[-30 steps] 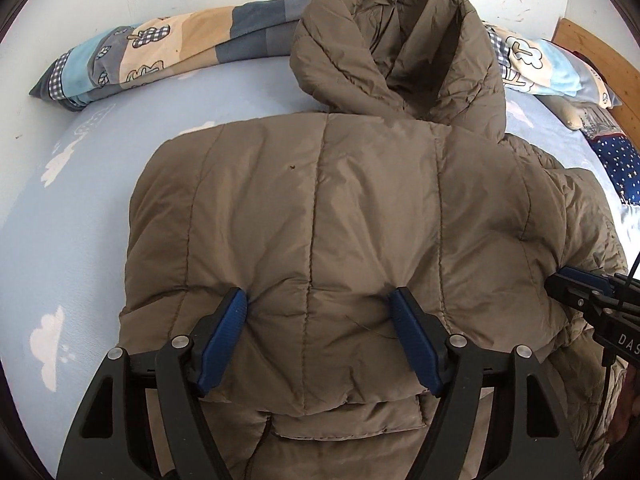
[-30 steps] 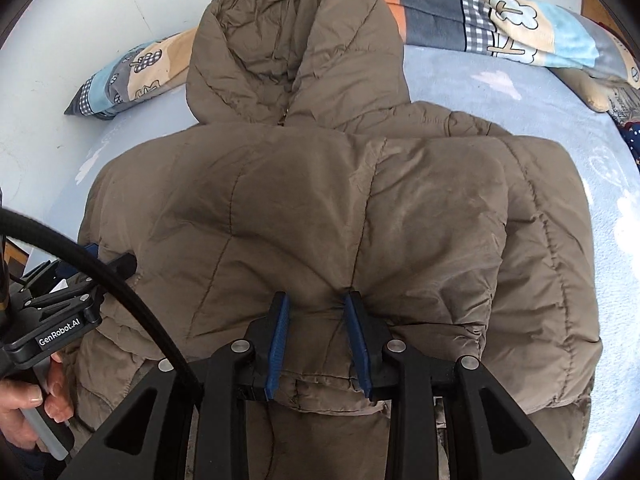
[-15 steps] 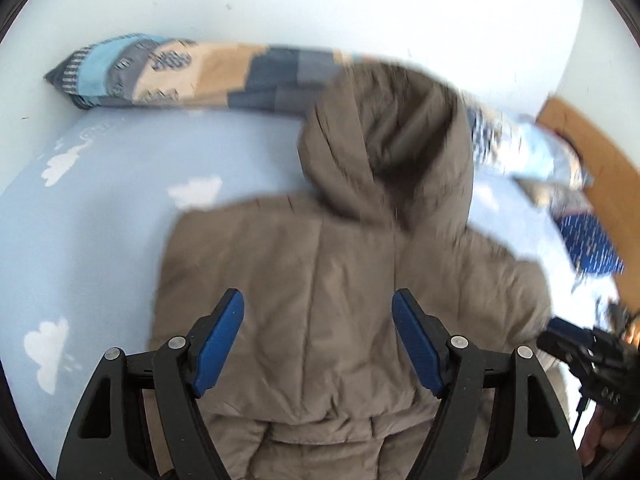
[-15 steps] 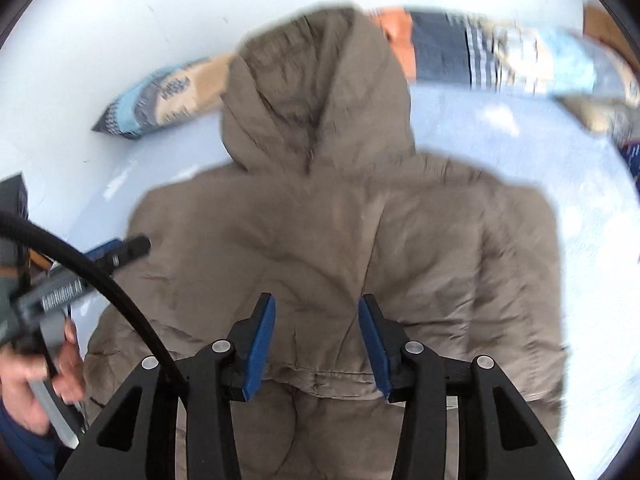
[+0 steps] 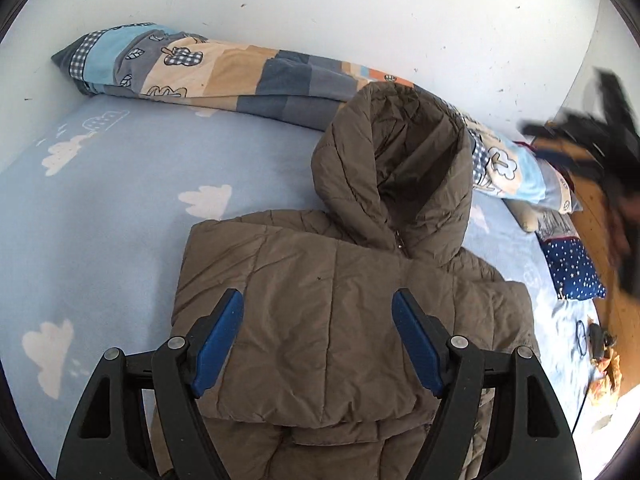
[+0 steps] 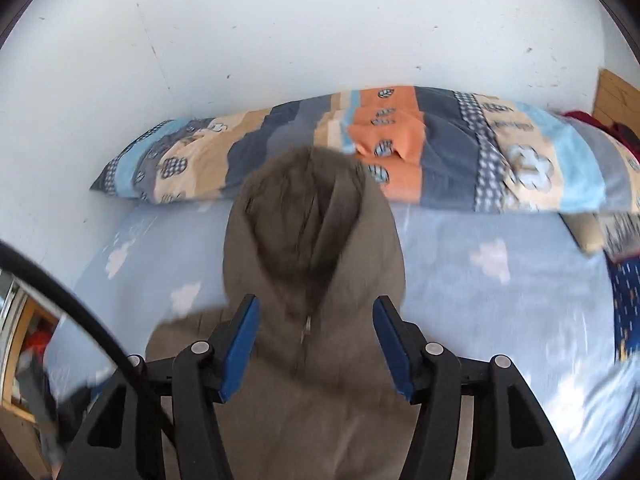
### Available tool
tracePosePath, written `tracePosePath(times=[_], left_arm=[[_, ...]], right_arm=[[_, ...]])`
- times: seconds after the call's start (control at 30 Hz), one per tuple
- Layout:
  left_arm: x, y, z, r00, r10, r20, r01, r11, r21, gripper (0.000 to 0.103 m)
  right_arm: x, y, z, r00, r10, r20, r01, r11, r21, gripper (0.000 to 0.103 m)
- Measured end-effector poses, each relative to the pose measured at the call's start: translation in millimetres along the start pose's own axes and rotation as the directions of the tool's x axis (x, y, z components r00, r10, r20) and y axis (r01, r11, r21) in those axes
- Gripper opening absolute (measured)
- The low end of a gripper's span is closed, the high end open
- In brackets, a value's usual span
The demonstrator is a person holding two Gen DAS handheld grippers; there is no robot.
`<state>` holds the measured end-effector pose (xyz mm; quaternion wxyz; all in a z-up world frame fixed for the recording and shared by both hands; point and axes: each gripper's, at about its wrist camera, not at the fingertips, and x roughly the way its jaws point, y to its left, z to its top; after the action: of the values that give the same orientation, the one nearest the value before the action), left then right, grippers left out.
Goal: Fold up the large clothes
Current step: 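Grasp the jacket hood with the right gripper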
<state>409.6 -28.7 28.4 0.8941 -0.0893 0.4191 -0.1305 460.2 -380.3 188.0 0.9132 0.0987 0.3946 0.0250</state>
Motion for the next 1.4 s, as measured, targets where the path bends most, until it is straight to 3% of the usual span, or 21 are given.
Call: tracePosePath(times=[0.23,0.43,0.47,0.5,0.53,0.77,0.93,1.0,1.1,1.27,1.4], left_arm=[[8.5,12.4,3.2,1.000,0.017,-0.012,-0.017,1.000,-0.005,0.076],[12.9,22.3,7.2,1.000,0.012,-0.014,-0.013,0.999,-0.040,0.076],[13.6,23.1,7.1,1.000,0.016,-0.014,-0.017,0.999,-0.039,0.076],[13.9,23.9,7.5,1.000,0.019,-0.015,-0.019,0.999,-0.039,0.076],[14.2,24.7,7.5,1.000,0.022,-0.018,-0.023,0.999,-0.038,0.076],[3.2,24.5,6.5,1.000,0.020,0.001,-0.020,0.999,-0.046,0.076],[-10.6,28.7,5.7,0.999,0.021,0.025,-0.020,0.998,-0.054,0.076],[-16.3,33.8,5.9,0.999,0.023,0.036,-0.020,0.997,-0.069,0.076],[-22.8,43.0,5.7,0.999,0.022,0.042,-0.018,0.996,-0.089,0.076],[-28.0,51.6,4.5,0.999,0.019,0.043,-0.014,0.993,-0.116,0.076],[-27.0,48.3,3.0,0.999,0.006,0.032,-0.003,0.994,-0.105,0.076]], right_arm=[[91.7,-19.4,65.4,0.995,-0.094,-0.036,0.095,0.995,0.039,0.063],[147.0,-33.2,80.8,0.985,-0.154,-0.083,0.155,0.988,0.008,0.063],[152.6,-35.7,79.7,0.982,-0.166,-0.086,0.167,0.986,0.003,0.056],[157.8,-38.8,76.4,0.982,-0.163,-0.092,0.164,0.986,0.007,0.025],[159.6,-40.4,74.2,0.985,-0.146,-0.096,0.148,0.989,0.011,0.016],[98.6,-10.6,50.0,0.993,-0.116,0.014,0.117,0.984,-0.136,0.011],[11.7,16.1,14.3,0.993,-0.055,0.107,0.079,0.969,-0.233,0.011],[-25.2,26.3,-10.2,0.989,0.002,0.147,0.040,0.959,-0.282,0.011],[-62.5,43.8,-62.6,0.987,0.021,0.158,0.044,0.919,-0.391,0.011],[-49.2,40.7,-154.5,0.995,-0.077,0.067,0.101,0.854,-0.510,0.011],[1.3,0.8,-194.9,0.980,-0.189,-0.070,0.143,0.896,-0.421,0.013]])
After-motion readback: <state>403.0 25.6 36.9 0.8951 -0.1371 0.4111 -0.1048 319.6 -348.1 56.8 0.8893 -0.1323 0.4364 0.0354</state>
